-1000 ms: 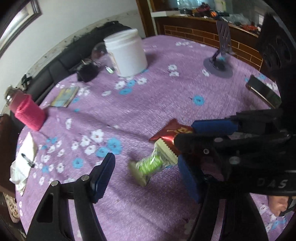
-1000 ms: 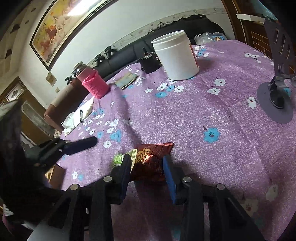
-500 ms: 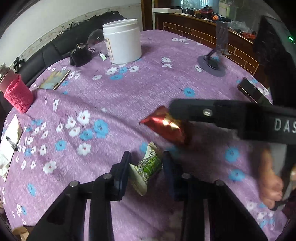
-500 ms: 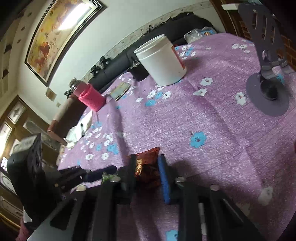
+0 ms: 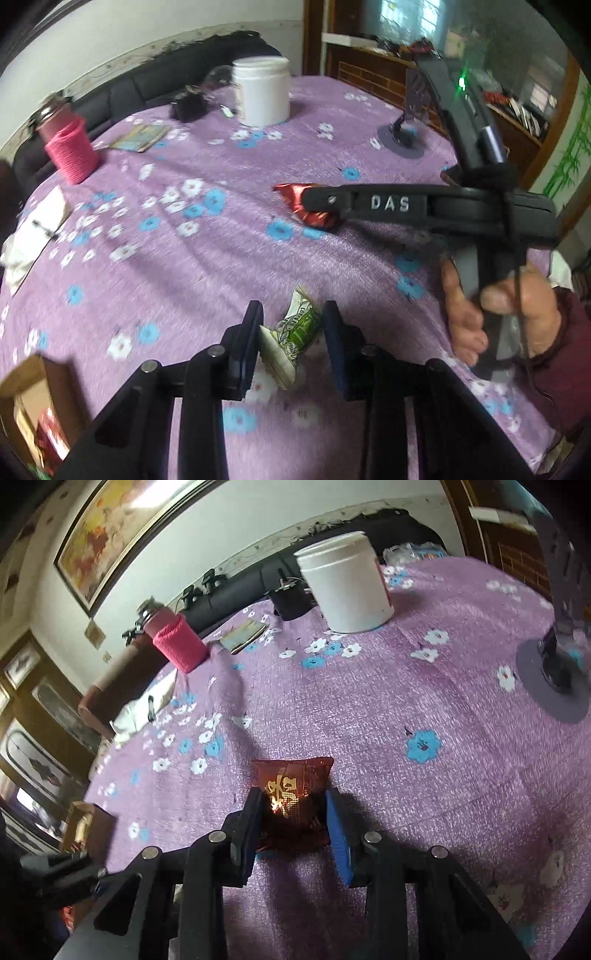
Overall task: Organize snacks
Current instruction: 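Grasp the green-white sweet with the left tool while the right tool grasps the brown-red wrapper, then carry both snacks over the cardboard tray and open both tools to drop them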
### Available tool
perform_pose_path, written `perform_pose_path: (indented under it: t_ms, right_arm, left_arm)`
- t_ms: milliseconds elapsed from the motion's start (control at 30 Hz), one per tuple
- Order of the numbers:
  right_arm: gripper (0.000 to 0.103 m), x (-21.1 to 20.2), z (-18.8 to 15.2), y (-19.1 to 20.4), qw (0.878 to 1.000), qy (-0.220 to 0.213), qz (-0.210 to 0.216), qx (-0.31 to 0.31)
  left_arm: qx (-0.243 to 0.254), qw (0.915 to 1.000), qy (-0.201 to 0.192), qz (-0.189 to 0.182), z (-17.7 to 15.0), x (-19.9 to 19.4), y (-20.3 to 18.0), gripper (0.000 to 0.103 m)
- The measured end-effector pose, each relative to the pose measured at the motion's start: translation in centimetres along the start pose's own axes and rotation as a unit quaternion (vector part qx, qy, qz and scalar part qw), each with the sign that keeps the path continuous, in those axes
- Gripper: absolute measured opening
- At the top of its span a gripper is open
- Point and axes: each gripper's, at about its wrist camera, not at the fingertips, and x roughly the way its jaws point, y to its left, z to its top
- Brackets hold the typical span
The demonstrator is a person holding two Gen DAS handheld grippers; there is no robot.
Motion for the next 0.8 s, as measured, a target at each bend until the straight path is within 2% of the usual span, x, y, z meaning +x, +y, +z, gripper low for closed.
perform_pose_path:
  t_ms: [233, 267, 367, 467, 600, 667, 733, 800]
  right_arm:
    - [0.033, -2.4, 0.0, 0.6, 1.000, -0.029, 0.008, 0.000]
    - [0.033, -2.8, 0.0, 0.8, 0.999, -0.033, 0.011, 0.000]
    - [0.020, -4.4, -0.4, 1.5, 0.999, -0.045, 0.018, -0.011]
    - [0.016, -5.4, -1.0, 2.5, 0.999, -0.048, 0.009, -0.024]
    - [0.015, -6.5, -2.3, 3.1, 0.998, -0.047, -0.015, -0.035]
    - [0.021, -6.4, -2.5, 2.9, 0.998, -0.030, -0.033, -0.033]
    - [0.039, -5.8, -2.3, 2.7, 0.998, -0.015, -0.050, -0.034]
    - [0.046, -5.1, -2.0, 2.7, 0.998, -0.008, -0.054, -0.032]
  left_arm:
    - [-0.056, 0.9973, -0.042, 0.021, -3.4, -6.7, 1.7, 0.032]
    - [-0.070, 0.9959, -0.051, 0.025, -4.3, -8.1, 2.3, 0.032]
    - [-0.107, 0.9906, -0.078, 0.032, -6.7, -11.6, 4.2, 0.032]
    - [-0.146, 0.9836, -0.097, 0.042, -9.5, -14.8, 6.2, 0.032]
    - [-0.167, 0.9771, -0.123, 0.048, -12.5, -18.0, 7.5, 0.032]
    - [-0.174, 0.9744, -0.134, 0.047, -13.9, -19.1, 7.7, 0.032]
    - [-0.179, 0.9727, -0.141, 0.046, -15.0, -19.8, 7.8, 0.032]
    - [-0.187, 0.9703, -0.146, 0.048, -16.1, -20.4, 8.0, 0.032]
